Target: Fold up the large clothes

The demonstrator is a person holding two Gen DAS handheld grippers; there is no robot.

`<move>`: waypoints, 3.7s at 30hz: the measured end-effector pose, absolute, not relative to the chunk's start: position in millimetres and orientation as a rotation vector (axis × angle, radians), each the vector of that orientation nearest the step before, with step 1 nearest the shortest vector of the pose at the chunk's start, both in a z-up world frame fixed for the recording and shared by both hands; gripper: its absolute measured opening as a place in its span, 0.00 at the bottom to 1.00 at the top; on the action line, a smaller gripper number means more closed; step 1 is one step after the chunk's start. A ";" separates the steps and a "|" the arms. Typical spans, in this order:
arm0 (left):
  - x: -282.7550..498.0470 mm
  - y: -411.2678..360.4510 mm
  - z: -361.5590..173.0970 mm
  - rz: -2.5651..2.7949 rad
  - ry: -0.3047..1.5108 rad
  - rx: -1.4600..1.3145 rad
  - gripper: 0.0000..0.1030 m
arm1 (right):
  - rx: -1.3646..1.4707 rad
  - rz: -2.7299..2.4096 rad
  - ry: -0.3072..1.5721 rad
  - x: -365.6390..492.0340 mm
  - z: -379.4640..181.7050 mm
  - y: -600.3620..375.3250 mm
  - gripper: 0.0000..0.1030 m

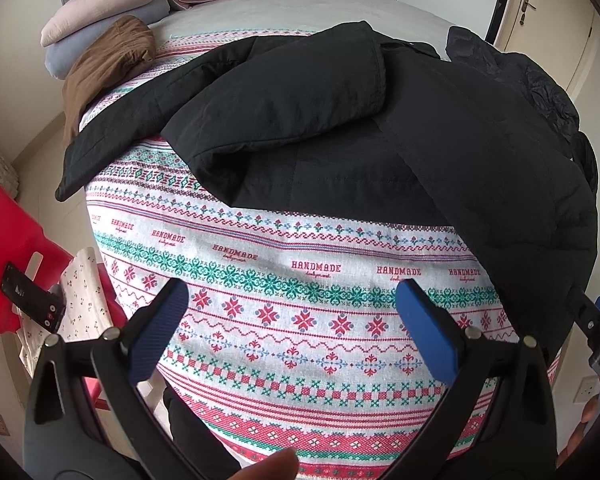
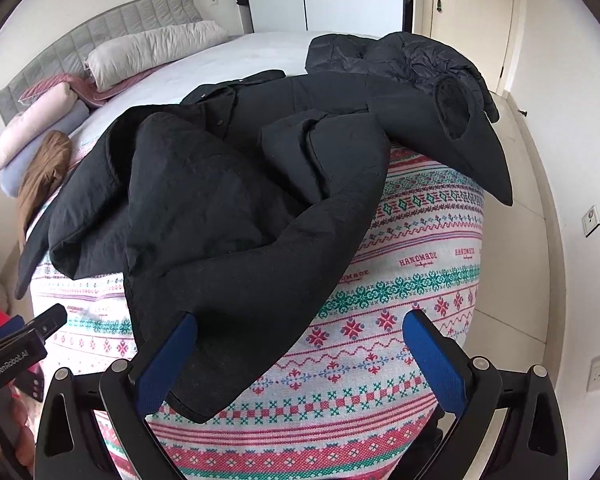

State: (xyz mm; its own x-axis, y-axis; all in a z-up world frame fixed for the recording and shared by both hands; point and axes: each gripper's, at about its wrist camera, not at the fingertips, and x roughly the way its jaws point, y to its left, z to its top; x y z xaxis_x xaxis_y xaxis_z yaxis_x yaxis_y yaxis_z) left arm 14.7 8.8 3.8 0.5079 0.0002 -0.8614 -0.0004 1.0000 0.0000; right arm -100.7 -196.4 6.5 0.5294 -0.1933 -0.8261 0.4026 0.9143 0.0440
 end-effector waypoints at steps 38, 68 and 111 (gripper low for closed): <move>163.8 -39.9 47.2 -0.152 0.914 0.057 0.95 | 0.099 -0.132 1.018 -86.2 3.2 -150.4 1.00; -14.2 160.4 128.8 -0.166 0.784 0.069 0.06 | 0.170 -0.348 0.625 -178.5 148.1 -288.0 0.08; -67.3 -58.2 33.8 -0.817 0.908 0.167 0.04 | 0.049 -0.017 0.947 -223.6 13.5 -205.9 0.75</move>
